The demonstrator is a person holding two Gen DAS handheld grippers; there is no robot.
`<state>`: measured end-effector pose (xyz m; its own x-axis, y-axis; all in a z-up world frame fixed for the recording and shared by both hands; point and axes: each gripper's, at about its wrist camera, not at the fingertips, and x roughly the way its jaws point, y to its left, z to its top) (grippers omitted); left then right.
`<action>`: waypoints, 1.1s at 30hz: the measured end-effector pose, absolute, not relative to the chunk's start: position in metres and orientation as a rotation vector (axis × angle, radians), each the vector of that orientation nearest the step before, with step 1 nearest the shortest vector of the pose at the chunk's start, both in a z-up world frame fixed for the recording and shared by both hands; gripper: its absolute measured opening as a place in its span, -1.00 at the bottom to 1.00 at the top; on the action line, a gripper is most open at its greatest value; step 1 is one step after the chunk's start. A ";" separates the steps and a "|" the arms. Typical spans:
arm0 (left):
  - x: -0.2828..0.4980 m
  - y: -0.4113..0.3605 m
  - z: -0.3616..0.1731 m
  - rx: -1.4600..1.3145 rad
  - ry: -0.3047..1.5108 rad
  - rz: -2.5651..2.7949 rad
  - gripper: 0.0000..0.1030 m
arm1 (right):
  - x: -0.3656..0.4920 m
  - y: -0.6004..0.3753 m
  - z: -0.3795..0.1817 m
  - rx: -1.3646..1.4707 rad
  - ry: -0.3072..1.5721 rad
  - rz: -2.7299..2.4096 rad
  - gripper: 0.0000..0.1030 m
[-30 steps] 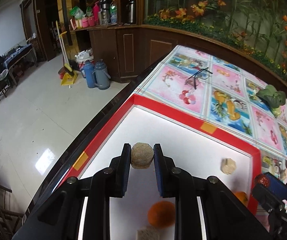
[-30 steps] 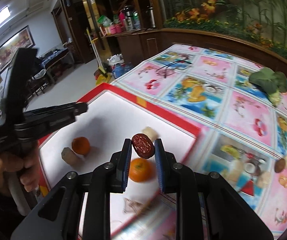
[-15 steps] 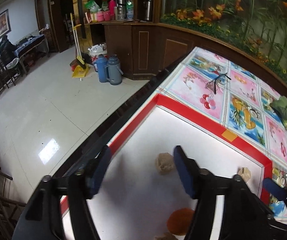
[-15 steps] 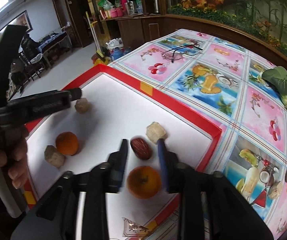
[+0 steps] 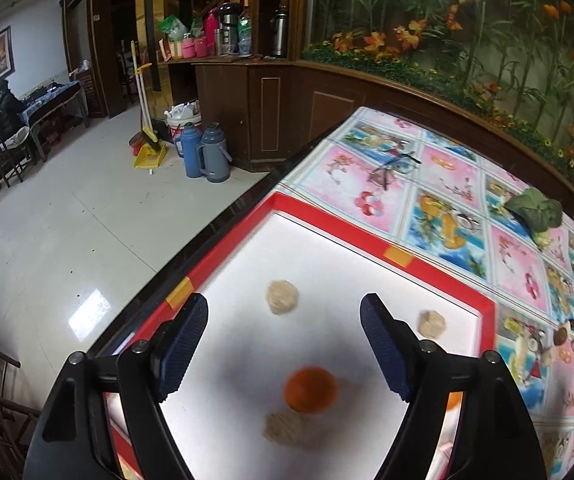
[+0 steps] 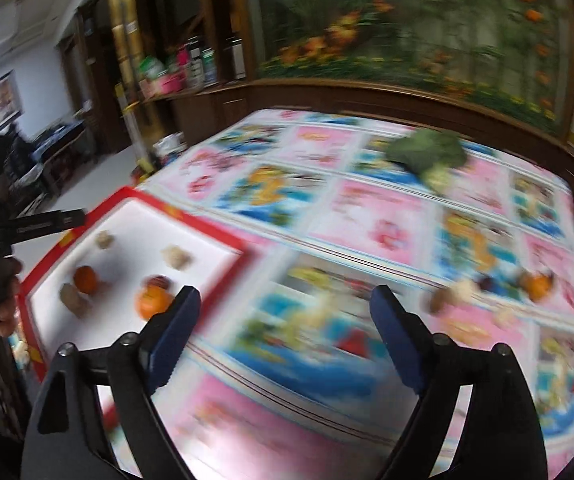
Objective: Organize fruits
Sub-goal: 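Open both tools to drop the date and lump into the tray, then grasp a dark red date with the right tool while the left tool grasps a beige lump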
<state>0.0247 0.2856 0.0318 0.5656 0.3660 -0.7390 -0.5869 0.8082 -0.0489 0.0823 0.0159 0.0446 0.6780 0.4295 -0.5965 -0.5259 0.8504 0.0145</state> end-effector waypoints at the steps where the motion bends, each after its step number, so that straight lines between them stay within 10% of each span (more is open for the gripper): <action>1: 0.024 0.280 0.033 -0.302 0.788 0.559 0.52 | 0.082 0.000 0.044 -0.149 0.625 0.510 0.76; 29: 0.049 0.053 -0.016 -0.099 0.892 0.153 0.55 | 0.083 -0.216 0.018 0.213 0.631 0.080 0.87; 33: 0.067 0.049 -0.025 -0.115 0.898 0.159 0.55 | 0.111 -0.220 0.021 0.181 0.663 0.050 0.53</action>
<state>0.0665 0.0491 -0.0248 0.6128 0.0900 -0.7851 -0.1859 0.9820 -0.0326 0.1112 -0.2195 0.0208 0.7873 0.1042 -0.6077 0.0112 0.9830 0.1831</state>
